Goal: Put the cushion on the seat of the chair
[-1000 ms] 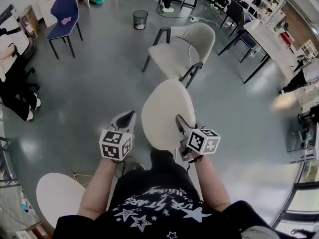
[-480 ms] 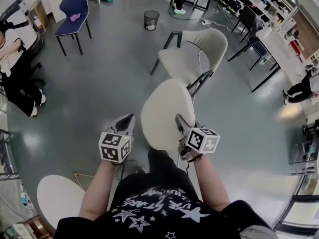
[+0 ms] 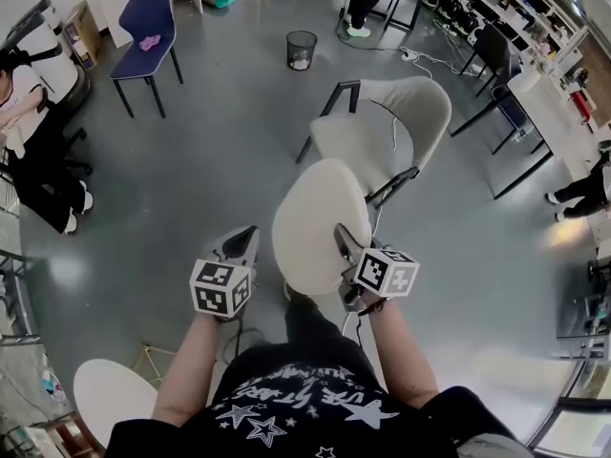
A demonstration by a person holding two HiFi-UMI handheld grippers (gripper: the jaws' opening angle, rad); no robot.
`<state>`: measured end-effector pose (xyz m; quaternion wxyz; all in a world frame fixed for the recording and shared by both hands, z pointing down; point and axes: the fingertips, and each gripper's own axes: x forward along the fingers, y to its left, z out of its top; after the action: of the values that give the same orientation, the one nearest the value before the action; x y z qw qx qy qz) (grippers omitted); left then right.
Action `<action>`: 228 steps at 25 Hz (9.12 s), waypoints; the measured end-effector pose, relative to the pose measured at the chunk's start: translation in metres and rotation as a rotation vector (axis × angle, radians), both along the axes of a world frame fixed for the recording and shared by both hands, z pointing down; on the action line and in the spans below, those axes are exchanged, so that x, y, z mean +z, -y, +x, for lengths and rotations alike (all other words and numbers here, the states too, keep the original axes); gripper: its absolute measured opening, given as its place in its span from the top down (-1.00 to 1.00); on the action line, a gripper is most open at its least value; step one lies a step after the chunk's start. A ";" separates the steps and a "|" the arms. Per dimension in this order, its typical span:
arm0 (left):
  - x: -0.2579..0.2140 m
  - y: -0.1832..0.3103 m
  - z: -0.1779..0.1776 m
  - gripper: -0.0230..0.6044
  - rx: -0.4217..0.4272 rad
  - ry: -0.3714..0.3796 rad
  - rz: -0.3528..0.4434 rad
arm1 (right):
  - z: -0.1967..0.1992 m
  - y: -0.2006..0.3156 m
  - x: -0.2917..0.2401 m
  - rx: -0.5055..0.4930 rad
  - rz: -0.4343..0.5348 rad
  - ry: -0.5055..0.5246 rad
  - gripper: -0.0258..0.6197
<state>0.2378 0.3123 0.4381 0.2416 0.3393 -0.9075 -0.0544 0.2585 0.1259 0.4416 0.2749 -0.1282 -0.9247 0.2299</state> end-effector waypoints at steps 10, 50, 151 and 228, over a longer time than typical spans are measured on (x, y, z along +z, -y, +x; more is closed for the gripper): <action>-0.008 0.045 -0.075 0.90 -0.034 -0.015 -0.010 | -0.085 0.050 -0.002 -0.024 -0.010 -0.004 0.73; -0.008 0.120 -0.268 0.90 0.076 0.008 0.022 | -0.223 0.156 0.019 0.171 -0.019 -0.019 0.73; 0.115 0.416 -0.656 0.90 1.339 -0.177 -0.239 | -0.446 0.258 0.101 1.575 -0.149 -0.029 0.73; 0.133 0.415 -0.446 0.90 1.032 -0.221 -0.240 | -0.274 0.285 0.205 1.306 -0.153 -0.205 0.19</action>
<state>-0.2080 -0.1023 0.5712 0.3681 0.7032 -0.5920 0.1399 -0.0158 -0.1590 0.6470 0.1560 0.4617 -0.7627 0.4252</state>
